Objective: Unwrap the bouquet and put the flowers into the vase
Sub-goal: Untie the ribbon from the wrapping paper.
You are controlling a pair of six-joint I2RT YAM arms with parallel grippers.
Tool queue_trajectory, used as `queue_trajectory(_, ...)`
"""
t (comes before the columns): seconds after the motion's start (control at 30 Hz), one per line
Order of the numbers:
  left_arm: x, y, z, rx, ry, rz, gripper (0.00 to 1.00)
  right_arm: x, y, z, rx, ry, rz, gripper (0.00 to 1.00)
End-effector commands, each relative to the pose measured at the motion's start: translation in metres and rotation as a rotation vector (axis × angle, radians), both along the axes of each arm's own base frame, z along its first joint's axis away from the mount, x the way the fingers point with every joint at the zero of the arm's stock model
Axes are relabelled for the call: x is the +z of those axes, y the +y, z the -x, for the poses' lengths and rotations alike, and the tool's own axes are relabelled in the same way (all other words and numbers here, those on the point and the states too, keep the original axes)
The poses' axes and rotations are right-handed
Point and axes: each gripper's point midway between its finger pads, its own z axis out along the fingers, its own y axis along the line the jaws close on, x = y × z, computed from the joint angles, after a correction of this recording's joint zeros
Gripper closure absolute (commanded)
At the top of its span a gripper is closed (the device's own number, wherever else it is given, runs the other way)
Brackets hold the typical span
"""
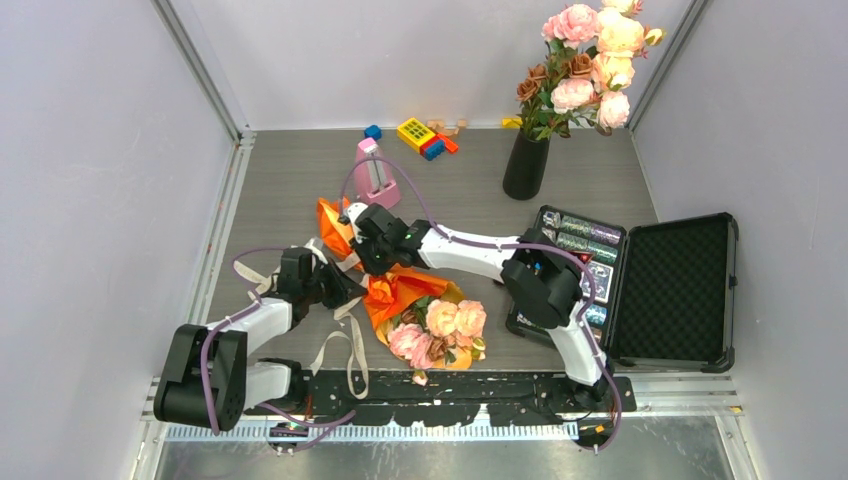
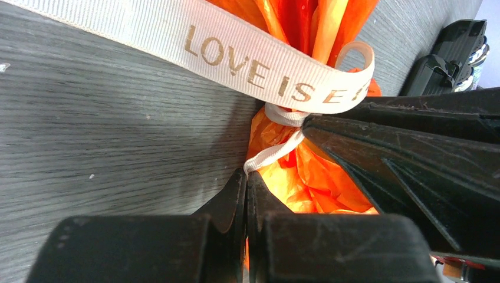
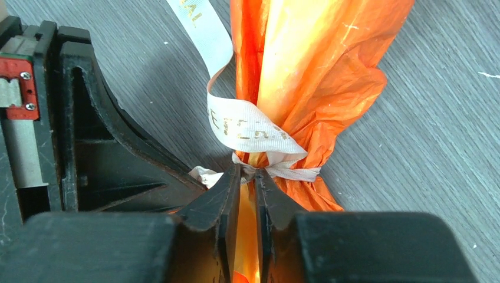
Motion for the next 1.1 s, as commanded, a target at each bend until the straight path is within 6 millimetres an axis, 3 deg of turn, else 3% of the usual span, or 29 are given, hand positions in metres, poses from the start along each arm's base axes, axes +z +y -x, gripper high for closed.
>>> queue_trajectory(0.0, 0.012, -0.004, -0.009, -0.015, -0.042, 0.022, 1.0, 0.012, 0.013, -0.01, -0.003, -0.075, -0.013, 0.77)
queue_trajectory(0.1, 0.013, -0.004, -0.009, -0.017, -0.043, 0.023, 1.0, 0.01, 0.012, -0.017, -0.046, -0.11, 0.011, 0.77)
queue_trajectory(0.2, 0.012, -0.004, -0.008, -0.018, -0.04, 0.022, 1.0, 0.013, 0.011, -0.023, -0.099, -0.161, 0.032, 0.95)
queue_trajectory(0.27, 0.011, -0.004, -0.007, -0.017, -0.035, 0.019, 1.0, 0.02, 0.009, -0.026, -0.129, -0.201, 0.035, 0.99)
queue_trajectory(0.5, 0.009, -0.001, -0.006, 0.0, -0.022, 0.007, 1.0, 0.066, 0.0, -0.032, -0.227, -0.385, -0.031, 1.0)
queue_trajectory(0.63, 0.008, -0.001, -0.006, 0.004, -0.018, 0.008, 1.0, 0.082, -0.004, -0.037, -0.261, -0.477, -0.035, 1.0)
queue_trajectory(0.93, 0.009, -0.001, -0.006, 0.007, -0.022, 0.012, 1.0, 0.088, -0.006, -0.043, -0.278, -0.509, -0.024, 1.0)
queue_trajectory(1.07, 0.017, -0.003, -0.008, -0.021, -0.052, 0.013, 1.0, 0.084, -0.003, -0.034, -0.196, -0.362, -0.093, 1.0)
